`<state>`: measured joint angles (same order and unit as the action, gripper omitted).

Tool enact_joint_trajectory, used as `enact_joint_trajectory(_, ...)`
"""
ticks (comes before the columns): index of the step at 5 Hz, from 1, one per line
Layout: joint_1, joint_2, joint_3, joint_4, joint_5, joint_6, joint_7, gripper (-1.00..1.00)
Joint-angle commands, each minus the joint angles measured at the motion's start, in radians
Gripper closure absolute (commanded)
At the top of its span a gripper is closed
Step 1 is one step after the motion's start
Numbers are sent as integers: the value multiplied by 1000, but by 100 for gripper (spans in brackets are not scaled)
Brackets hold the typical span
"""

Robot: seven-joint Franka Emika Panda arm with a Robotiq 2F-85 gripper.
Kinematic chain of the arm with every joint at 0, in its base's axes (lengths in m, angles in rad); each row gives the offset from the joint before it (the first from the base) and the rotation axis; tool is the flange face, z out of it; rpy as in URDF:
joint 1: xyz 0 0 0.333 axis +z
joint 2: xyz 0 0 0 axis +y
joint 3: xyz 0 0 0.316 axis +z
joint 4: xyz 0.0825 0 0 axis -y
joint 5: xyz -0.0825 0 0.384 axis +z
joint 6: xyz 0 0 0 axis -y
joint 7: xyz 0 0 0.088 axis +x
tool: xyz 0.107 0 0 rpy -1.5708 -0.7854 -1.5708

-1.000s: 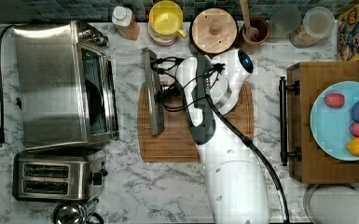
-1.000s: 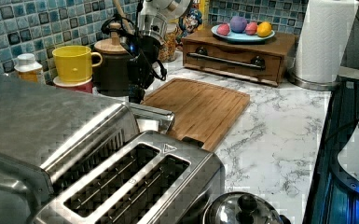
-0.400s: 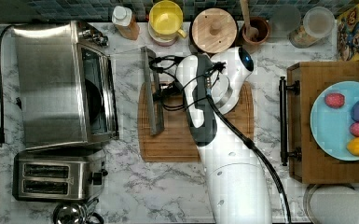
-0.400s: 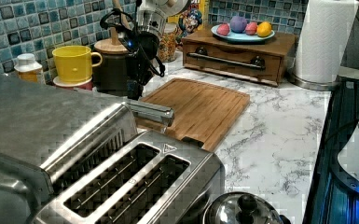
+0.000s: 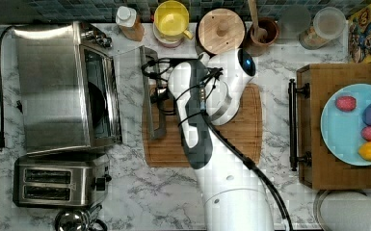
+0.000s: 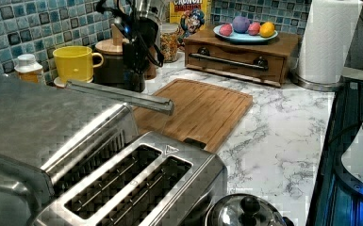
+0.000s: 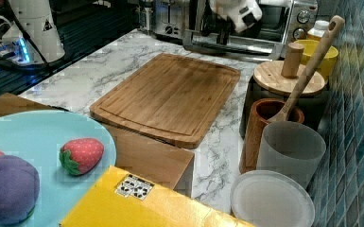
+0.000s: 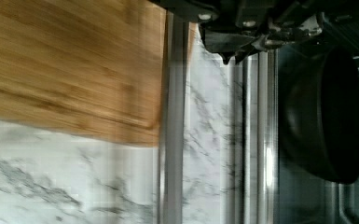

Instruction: Close the oven.

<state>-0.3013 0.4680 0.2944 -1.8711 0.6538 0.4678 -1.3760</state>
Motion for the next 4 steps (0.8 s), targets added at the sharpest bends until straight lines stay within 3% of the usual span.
enact_joint_trajectory(1, 293, -236, 130, -14, -266, 236, 298, 100)
enact_joint_trajectory(2, 360, -259, 127, -49, -570, 369, 599, 100)
enact_joint_trajectory(3, 404, -173, 108, 82, -756, 209, 802, 100)
enact_joint_trajectory(4, 447, -181, 73, 92, -915, 211, 1026, 100)
